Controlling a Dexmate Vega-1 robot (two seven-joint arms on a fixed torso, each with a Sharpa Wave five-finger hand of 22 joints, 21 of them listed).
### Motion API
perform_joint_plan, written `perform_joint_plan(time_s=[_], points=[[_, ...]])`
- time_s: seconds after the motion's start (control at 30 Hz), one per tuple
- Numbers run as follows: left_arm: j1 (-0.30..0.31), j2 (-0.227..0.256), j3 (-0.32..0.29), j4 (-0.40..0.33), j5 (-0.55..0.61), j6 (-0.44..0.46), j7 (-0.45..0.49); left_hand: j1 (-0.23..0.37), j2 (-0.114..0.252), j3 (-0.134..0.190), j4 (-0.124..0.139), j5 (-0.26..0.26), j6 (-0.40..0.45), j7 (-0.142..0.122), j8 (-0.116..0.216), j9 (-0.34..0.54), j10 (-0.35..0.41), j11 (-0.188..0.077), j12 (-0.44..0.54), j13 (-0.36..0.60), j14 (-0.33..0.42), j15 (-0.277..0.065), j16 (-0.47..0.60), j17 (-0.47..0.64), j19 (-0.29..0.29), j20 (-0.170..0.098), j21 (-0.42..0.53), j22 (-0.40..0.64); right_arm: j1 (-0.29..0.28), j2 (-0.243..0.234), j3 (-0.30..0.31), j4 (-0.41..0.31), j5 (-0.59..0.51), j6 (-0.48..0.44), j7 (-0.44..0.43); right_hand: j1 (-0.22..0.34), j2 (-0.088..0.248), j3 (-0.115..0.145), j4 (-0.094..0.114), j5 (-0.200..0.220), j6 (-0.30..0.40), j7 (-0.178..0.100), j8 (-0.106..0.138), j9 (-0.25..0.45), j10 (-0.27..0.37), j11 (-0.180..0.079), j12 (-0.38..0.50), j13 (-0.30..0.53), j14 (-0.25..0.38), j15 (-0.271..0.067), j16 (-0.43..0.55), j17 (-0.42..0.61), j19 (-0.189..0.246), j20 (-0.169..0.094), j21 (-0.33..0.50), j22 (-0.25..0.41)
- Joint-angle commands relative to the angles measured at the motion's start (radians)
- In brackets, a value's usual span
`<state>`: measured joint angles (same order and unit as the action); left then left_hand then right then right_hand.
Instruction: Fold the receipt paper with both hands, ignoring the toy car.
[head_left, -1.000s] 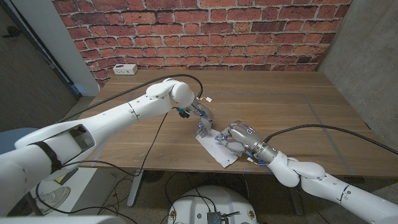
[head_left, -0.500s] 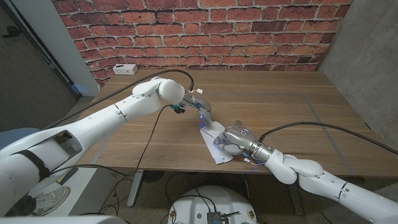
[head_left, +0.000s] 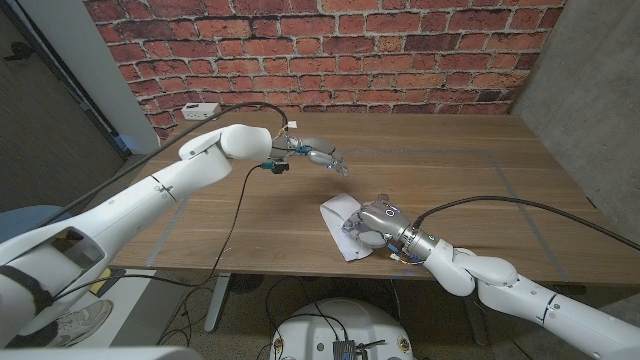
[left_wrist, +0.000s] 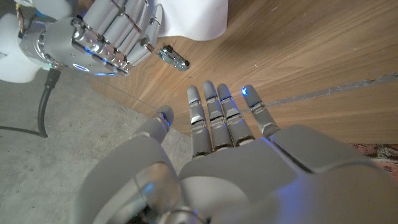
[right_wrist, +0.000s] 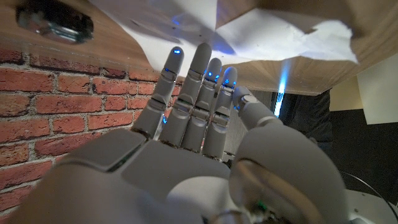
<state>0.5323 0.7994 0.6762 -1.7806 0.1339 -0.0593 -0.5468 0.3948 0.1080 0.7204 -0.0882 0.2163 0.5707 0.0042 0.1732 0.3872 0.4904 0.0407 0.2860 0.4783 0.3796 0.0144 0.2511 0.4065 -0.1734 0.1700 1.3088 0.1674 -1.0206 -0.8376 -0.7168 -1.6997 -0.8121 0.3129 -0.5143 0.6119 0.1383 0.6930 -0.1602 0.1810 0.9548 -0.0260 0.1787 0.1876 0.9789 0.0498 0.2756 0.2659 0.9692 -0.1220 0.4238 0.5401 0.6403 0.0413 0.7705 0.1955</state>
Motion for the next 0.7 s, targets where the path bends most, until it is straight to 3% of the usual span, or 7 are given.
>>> perform_joint_plan(time_s=[0.03,0.27,0.3,0.37,0.43,0.6,0.7], points=[[0.125,0.027,-0.098,0.008,-0.078,-0.085,0.223,-0.018,-0.002,-0.009,-0.018,0.000,-0.074,-0.020,-0.007,-0.016,-0.052,0.005,-0.028,-0.007,-0.036,0.001,-0.015,-0.013,-0.082,0.006,-0.022,0.003,-0.025,0.034,0.078,-0.016,0.111,0.088,-0.166,-0.038,-0.024,-0.018,0.020,-0.001,-0.071,-0.018,-0.005,0.003,-0.072,0.004,-0.029,-0.003,-0.064,0.009,-0.045,-0.022,-0.034,0.005,0.003,-0.003],[0.194,0.021,-0.147,0.041,-0.118,-0.138,0.344,-0.027,-0.005,-0.014,-0.025,0.000,-0.113,-0.028,-0.006,-0.028,-0.074,0.005,-0.041,-0.014,-0.060,0.005,-0.027,-0.024,-0.075,-0.001,-0.035,0.003,-0.032,0.093,0.143,0.015,0.235,0.185,-0.234,-0.120,-0.063,-0.075,0.049,0.002,-0.129,-0.011,-0.002,0.004,-0.130,0.010,-0.049,-0.007,-0.107,0.022,-0.074,-0.032,-0.059,0.016,0.001,-0.007],[0.199,0.019,-0.152,0.049,-0.125,-0.148,0.354,-0.028,-0.006,-0.015,-0.028,0.000,-0.124,-0.030,-0.007,-0.031,-0.079,0.005,-0.044,-0.015,-0.062,0.006,-0.029,-0.027,-0.071,-0.004,-0.037,0.003,-0.031,0.101,0.150,0.022,0.253,0.195,-0.232,-0.131,-0.065,-0.080,0.051,0.005,-0.145,-0.021,-0.003,0.004,-0.157,0.007,-0.058,-0.009,-0.128,0.027,-0.086,-0.036,-0.066,0.020,0.000,-0.008],[0.208,0.010,-0.160,0.074,-0.140,-0.177,0.375,-0.031,-0.006,-0.017,-0.035,0.000,-0.157,-0.040,-0.008,-0.041,-0.105,0.007,-0.056,-0.021,-0.081,0.005,-0.038,-0.038,-0.066,-0.008,-0.046,0.003,-0.033,0.120,0.166,0.030,0.285,0.204,-0.230,-0.149,-0.068,-0.080,0.048,0.014,-0.180,-0.019,-0.001,0.004,-0.239,0.000,-0.084,-0.016,-0.191,0.040,-0.134,-0.062,-0.083,0.017,-0.005,-0.010],[0.214,-0.002,-0.165,0.108,-0.154,-0.223,0.394,-0.034,-0.005,-0.021,-0.042,-0.001,-0.194,-0.055,-0.008,-0.054,-0.133,0.008,-0.070,-0.029,-0.116,0.011,-0.051,-0.050,-0.063,-0.019,-0.057,0.003,-0.031,0.134,0.180,0.040,0.314,0.217,-0.222,-0.156,-0.064,-0.077,0.047,0.017,-0.216,-0.022,-0.005,0.004,-0.280,0.005,-0.092,-0.020,-0.216,0.043,-0.154,-0.075,-0.091,0.013,-0.009,-0.012],[0.236,-0.013,-0.179,0.145,-0.171,-0.279,0.432,-0.038,0.012,-0.033,-0.053,-0.007,-0.318,-0.107,-0.011,-0.097,-0.226,-0.011,-0.102,-0.061,-0.168,-0.001,-0.060,-0.086,-0.061,-0.028,-0.095,0.002,-0.026,0.164,0.208,0.068,0.411,0.253,-0.168,-0.169,-0.063,-0.071,0.043,0.019,-0.272,-0.020,-0.006,0.003,-0.327,0.009,-0.095,-0.027,-0.273,0.056,-0.189,-0.096,-0.125,0.005,-0.027,-0.016],[0.250,-0.019,-0.191,0.162,-0.183,-0.306,0.455,-0.055,0.017,-0.041,-0.045,-0.012,-0.353,-0.117,-0.006,-0.118,-0.277,-0.028,-0.110,-0.079,-0.199,0.002,-0.065,-0.102,-0.059,-0.035,-0.114,0.001,-0.022,0.180,0.223,0.077,0.469,0.261,-0.123,-0.199,-0.070,-0.078,0.050,0.018,-0.307,-0.015,-0.003,0.003,-0.363,0.016,-0.097,-0.033,-0.319,0.064,-0.211,-0.110,-0.158,0.009,-0.046,-0.019]])
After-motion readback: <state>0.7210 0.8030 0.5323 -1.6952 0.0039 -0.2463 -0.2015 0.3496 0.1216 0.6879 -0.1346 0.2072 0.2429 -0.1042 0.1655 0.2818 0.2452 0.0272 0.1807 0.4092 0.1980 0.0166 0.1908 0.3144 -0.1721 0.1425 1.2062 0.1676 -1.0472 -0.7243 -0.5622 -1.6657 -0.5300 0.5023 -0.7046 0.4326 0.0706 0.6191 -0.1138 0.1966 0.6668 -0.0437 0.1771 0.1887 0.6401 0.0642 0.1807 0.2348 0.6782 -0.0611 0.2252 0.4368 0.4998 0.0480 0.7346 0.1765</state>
